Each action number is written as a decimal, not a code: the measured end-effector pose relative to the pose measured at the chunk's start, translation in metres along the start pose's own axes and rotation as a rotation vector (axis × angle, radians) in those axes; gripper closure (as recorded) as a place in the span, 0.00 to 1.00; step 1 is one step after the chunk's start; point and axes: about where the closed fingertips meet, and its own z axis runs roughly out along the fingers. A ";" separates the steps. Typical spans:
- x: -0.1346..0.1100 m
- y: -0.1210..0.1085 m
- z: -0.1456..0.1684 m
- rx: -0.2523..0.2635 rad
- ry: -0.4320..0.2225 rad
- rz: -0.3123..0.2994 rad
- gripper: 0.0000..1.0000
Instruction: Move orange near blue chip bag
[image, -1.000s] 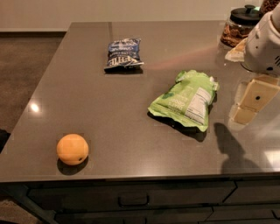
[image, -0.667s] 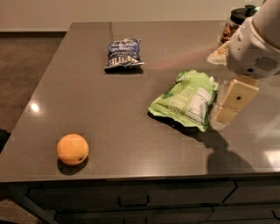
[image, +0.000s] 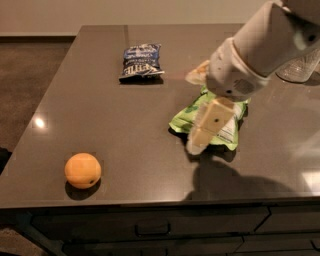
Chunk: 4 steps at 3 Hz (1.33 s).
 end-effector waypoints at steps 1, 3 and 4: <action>-0.028 0.009 0.023 -0.041 -0.079 -0.031 0.00; -0.073 0.054 0.079 -0.125 -0.163 -0.124 0.00; -0.083 0.074 0.110 -0.157 -0.163 -0.172 0.00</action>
Offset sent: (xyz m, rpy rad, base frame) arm -0.0374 0.1245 -0.0431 0.1961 0.0582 0.2009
